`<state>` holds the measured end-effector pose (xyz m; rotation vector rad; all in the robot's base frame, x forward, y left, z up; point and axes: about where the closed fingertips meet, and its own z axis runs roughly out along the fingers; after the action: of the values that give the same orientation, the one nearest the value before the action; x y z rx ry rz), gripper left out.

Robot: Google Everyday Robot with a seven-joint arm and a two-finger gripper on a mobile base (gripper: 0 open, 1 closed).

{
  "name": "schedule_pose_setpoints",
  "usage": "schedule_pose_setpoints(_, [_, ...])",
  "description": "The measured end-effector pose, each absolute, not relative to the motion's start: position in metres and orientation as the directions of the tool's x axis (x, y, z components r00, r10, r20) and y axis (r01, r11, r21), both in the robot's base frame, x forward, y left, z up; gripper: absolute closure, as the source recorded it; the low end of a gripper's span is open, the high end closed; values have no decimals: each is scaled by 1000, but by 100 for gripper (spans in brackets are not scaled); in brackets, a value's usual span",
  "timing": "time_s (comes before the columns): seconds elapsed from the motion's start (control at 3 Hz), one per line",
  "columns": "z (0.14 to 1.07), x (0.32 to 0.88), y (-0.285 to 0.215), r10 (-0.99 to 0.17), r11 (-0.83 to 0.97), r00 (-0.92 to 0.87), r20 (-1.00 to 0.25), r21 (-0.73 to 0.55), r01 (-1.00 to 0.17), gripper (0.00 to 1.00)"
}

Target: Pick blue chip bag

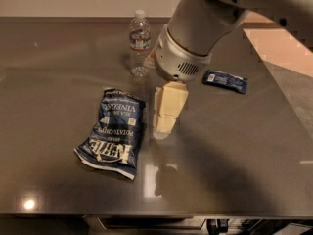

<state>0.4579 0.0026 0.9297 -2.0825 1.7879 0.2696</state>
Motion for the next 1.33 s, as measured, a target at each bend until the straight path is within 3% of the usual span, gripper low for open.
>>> schedule_pose_setpoints(0.67, [899, 466, 56, -917, -153, 191, -349, -135, -979, 0])
schedule_pose_setpoints(1.33, [870, 484, 72, -938, -145, 166, -306, -88, -985, 0])
